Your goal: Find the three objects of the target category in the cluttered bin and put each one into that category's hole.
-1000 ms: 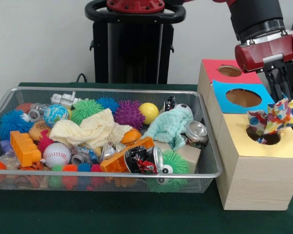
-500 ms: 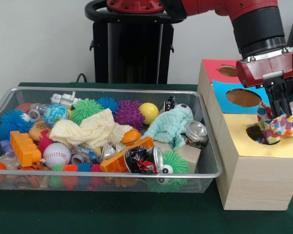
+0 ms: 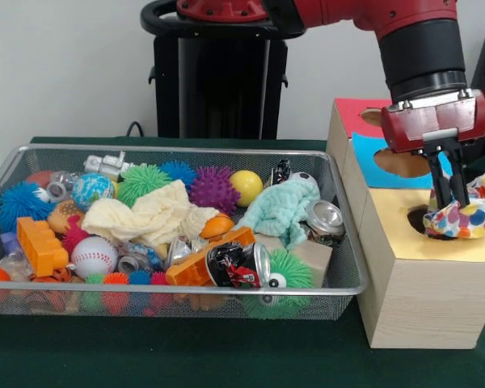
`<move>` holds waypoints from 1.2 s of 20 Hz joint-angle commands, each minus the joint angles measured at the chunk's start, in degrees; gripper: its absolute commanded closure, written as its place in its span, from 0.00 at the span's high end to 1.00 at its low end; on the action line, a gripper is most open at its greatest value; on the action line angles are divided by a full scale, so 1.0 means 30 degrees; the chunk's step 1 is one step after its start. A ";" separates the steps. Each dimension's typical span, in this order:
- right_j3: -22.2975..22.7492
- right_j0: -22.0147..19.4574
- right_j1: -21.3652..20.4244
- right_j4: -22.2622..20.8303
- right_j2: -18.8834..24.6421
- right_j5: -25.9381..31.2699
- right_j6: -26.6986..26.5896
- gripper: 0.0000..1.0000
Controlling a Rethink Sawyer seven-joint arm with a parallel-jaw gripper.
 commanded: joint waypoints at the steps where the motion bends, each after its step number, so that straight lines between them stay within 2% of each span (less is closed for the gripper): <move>1: -0.1755 0.0580 -0.0060 0.1678 -0.2127 0.2667 0.2377 0.00; 6: -0.2057 0.1036 0.0110 0.1984 -0.2925 0.3918 0.2179 0.00; 10: -0.2905 0.1554 0.1236 0.2422 -0.3839 0.7434 0.1735 0.00; 15: -0.3930 0.2123 0.2042 0.2108 -0.4584 0.9482 0.2075 0.00; 24: -0.5337 0.2703 0.3377 0.1647 -0.5060 1.1513 0.2667 0.00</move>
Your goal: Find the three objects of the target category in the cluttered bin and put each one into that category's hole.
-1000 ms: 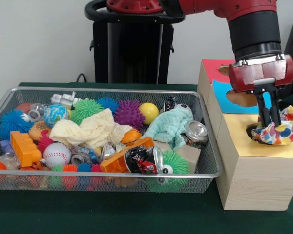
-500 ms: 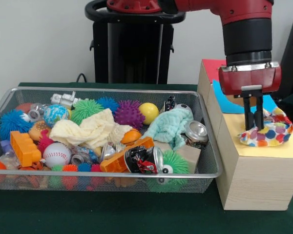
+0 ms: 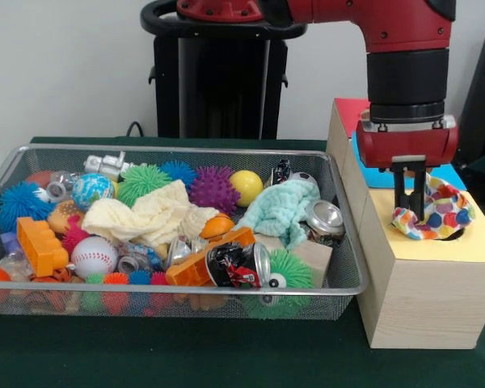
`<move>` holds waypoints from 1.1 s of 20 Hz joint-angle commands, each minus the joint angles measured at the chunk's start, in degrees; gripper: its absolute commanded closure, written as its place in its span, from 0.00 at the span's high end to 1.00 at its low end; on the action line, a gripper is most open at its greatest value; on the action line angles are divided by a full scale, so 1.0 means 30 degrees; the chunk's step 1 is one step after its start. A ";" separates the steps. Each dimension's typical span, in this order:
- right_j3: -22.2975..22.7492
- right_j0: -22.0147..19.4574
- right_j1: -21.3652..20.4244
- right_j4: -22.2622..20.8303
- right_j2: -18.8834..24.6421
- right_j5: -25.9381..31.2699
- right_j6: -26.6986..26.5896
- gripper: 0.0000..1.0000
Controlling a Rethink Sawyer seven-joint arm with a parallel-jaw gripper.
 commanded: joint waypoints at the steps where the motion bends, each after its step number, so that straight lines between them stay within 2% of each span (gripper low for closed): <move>1: -0.1561 0.0137 0.2286 0.0329 -0.0800 0.2998 0.2724 0.00; 9: -0.1184 -0.0352 0.2295 -0.0004 0.0060 0.3166 0.2370 0.00; 13: -0.0507 -0.1683 0.2411 -0.0276 0.2068 0.2764 0.1441 0.00; 16: 0.0010 -0.2310 0.2289 -0.0520 0.3004 0.2800 0.1037 0.00; 22: -0.0594 -0.2431 0.2611 -0.0593 0.3111 0.4405 0.0728 0.00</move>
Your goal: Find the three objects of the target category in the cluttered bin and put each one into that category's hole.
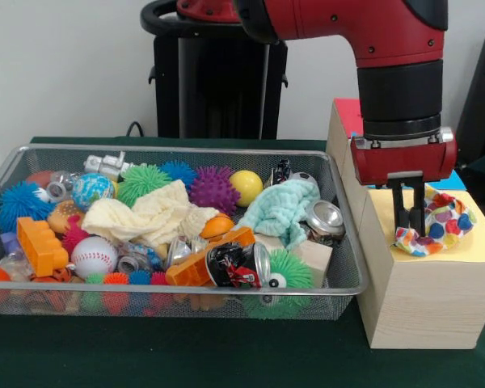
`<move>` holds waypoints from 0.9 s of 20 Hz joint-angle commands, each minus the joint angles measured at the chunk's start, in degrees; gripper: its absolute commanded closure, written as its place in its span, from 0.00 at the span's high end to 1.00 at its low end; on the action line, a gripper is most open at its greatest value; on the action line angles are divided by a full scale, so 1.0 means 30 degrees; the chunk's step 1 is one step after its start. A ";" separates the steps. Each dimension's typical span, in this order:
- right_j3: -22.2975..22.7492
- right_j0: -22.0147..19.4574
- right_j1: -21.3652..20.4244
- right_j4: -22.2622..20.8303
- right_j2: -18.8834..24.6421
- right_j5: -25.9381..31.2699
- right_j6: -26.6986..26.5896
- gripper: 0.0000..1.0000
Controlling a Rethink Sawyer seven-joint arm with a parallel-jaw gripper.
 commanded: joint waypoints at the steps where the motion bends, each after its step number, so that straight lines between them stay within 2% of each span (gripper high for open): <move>1: 0.0404 -0.1026 0.2104 -0.0624 0.1860 0.3881 0.0555 0.00; 11: 0.0485 -0.1849 0.1984 -0.0749 0.3079 0.5520 0.0053 0.00; 18: 0.0888 -0.1823 0.1322 -0.0767 0.3157 0.5751 0.0512 0.00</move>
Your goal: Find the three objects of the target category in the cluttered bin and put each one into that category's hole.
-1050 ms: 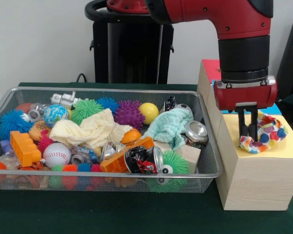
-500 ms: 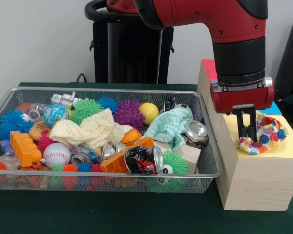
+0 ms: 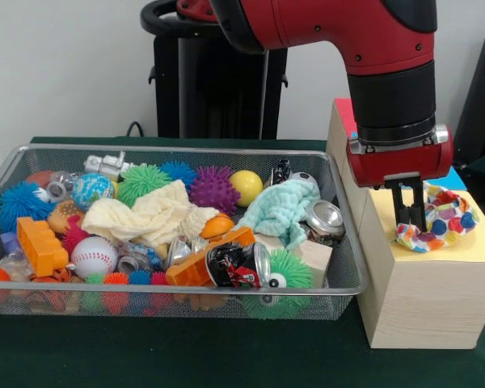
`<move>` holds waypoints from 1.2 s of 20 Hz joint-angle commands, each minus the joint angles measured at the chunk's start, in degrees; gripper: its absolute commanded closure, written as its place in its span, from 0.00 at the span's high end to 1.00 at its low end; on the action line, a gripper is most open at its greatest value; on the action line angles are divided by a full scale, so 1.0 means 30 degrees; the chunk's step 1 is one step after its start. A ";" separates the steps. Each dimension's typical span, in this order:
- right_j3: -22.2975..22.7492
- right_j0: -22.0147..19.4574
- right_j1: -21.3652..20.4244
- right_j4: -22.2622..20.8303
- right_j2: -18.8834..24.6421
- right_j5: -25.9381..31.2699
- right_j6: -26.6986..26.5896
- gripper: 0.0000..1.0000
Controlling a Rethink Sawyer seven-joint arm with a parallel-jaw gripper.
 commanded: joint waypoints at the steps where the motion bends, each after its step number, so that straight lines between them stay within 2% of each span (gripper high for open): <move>1: 0.1242 -0.0321 0.1088 -0.0732 0.1580 0.3346 0.0587 0.00; 16: 0.1939 -0.0443 0.0517 -0.0784 0.1836 0.2744 0.0839 0.00; 24: 0.1839 -0.0307 0.0854 -0.0752 0.1712 0.3499 0.0793 0.00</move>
